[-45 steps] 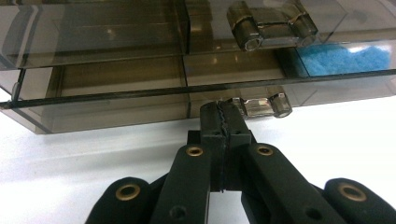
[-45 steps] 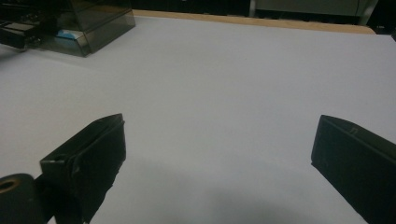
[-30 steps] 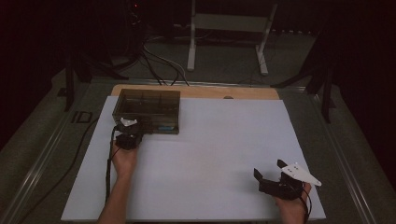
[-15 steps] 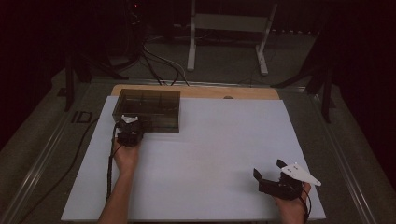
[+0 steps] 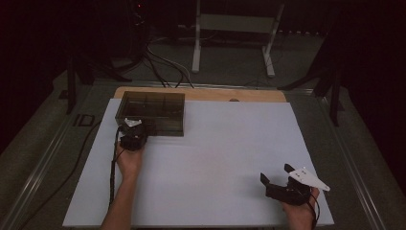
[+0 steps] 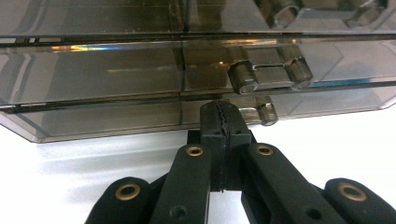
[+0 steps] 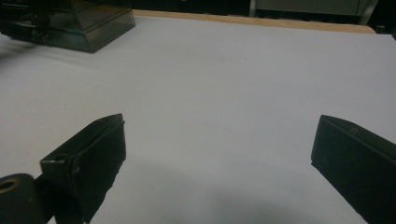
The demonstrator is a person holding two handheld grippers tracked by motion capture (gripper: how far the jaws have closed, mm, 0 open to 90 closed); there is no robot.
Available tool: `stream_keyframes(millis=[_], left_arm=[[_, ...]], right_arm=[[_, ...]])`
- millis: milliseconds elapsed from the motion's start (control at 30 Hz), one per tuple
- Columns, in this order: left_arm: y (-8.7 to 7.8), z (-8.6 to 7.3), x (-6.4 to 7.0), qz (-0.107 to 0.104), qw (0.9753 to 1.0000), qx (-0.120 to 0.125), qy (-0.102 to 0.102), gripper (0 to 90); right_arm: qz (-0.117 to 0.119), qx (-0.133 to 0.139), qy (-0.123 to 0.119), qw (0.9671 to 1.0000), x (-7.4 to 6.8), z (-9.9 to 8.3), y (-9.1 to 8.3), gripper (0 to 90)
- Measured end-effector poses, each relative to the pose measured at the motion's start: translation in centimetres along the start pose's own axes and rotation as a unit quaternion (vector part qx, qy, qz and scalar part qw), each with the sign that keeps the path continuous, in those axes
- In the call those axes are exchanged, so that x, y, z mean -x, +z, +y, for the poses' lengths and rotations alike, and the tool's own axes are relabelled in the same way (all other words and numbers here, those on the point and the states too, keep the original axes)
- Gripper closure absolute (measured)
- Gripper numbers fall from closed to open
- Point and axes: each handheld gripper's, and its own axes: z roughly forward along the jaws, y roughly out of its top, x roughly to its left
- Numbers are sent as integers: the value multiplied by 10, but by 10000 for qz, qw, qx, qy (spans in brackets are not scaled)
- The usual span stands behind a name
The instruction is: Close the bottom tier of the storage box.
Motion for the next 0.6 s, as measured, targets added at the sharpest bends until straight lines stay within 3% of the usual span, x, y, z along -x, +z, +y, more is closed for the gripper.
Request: stream_keyframes(millis=[367,500,600], left_arm=[[-16,-8,-4,-199,9994,264,-55,900],[-25,-10,-7,-265,9988,404,-120,854],[-32,-10,-5,-304,9984,475,47,780]], right_arm=[[-16,16,4,10000,1,0,-2,31],[-16,16,5,10000,0,0,-2,31],[-15,12,-1,10000,0,0,-2,31]])
